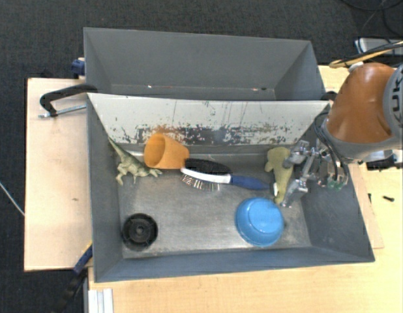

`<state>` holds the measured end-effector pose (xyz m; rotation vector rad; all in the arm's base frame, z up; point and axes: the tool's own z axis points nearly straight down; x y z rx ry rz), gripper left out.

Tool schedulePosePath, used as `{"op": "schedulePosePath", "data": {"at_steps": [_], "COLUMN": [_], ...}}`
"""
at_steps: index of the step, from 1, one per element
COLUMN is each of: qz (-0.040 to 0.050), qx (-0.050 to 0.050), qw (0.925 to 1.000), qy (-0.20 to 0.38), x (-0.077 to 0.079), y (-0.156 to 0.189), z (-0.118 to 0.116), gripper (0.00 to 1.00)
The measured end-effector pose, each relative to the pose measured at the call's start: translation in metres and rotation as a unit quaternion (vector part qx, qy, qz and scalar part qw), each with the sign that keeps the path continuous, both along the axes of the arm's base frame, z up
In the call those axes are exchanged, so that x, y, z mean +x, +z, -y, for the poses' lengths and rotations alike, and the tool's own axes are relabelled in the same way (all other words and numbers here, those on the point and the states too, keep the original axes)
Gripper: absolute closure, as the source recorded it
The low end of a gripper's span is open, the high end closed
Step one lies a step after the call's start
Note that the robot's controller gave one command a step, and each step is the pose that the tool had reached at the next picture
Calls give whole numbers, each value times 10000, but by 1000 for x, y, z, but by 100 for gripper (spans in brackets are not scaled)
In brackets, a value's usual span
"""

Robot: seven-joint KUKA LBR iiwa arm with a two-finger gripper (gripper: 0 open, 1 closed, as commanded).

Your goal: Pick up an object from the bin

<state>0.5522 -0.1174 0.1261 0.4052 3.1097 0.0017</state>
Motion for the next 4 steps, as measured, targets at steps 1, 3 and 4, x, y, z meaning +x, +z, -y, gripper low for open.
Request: {"op": "schedulePosePath", "data": {"at_steps": [1,3,4], "qz": [23,69,60], "qx": [-15,-26,-75], "qw": [9953,9951,9617], "qy": [972,982,2739], "x": [13,14,17], "y": [-31,-32,-36], "z": [-16,-17,-50], "gripper": [0,0,0]}}
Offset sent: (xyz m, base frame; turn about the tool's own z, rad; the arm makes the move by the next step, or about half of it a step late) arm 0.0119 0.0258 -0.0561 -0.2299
